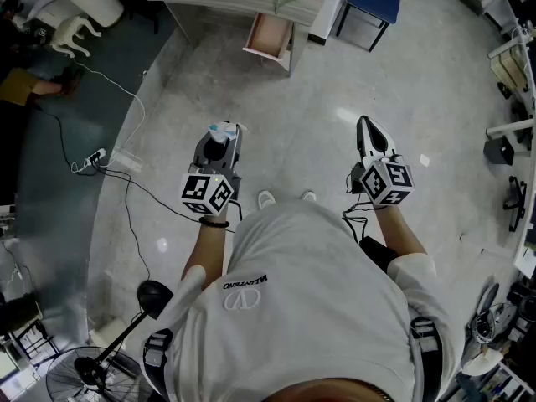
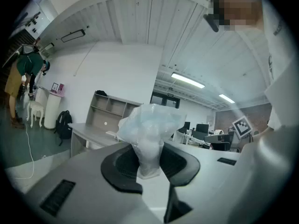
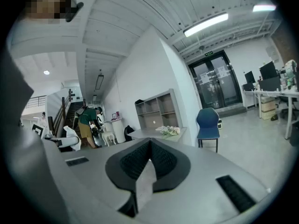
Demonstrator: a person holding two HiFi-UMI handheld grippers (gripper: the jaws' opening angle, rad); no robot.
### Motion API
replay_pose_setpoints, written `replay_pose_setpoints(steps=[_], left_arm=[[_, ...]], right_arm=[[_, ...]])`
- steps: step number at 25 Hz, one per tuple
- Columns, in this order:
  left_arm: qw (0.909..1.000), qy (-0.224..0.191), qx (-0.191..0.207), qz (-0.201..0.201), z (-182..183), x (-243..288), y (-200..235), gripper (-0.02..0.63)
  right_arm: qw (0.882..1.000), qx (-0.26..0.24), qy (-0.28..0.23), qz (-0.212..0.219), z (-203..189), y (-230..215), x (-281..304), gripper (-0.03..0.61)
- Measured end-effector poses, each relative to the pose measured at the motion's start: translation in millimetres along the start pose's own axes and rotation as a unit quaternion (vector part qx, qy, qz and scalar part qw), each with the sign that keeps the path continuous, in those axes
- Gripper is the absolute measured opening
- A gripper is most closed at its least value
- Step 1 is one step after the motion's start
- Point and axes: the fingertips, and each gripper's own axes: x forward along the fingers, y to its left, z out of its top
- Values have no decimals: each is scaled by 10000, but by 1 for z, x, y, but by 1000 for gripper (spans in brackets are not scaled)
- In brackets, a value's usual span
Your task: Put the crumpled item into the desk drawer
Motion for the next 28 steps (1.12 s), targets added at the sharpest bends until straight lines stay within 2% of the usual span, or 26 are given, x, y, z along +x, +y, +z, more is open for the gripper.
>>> replay_pose_setpoints(steps=[15,28], left_arm=[[9998,-17,49,-168,4,-9,17,97],[9986,151,164,-485,3,-26,49,97]], right_arm=[[9998,177,-4,-23,-8,27,7,-2],[9993,275,-112,-242,-20,66,17,-2]])
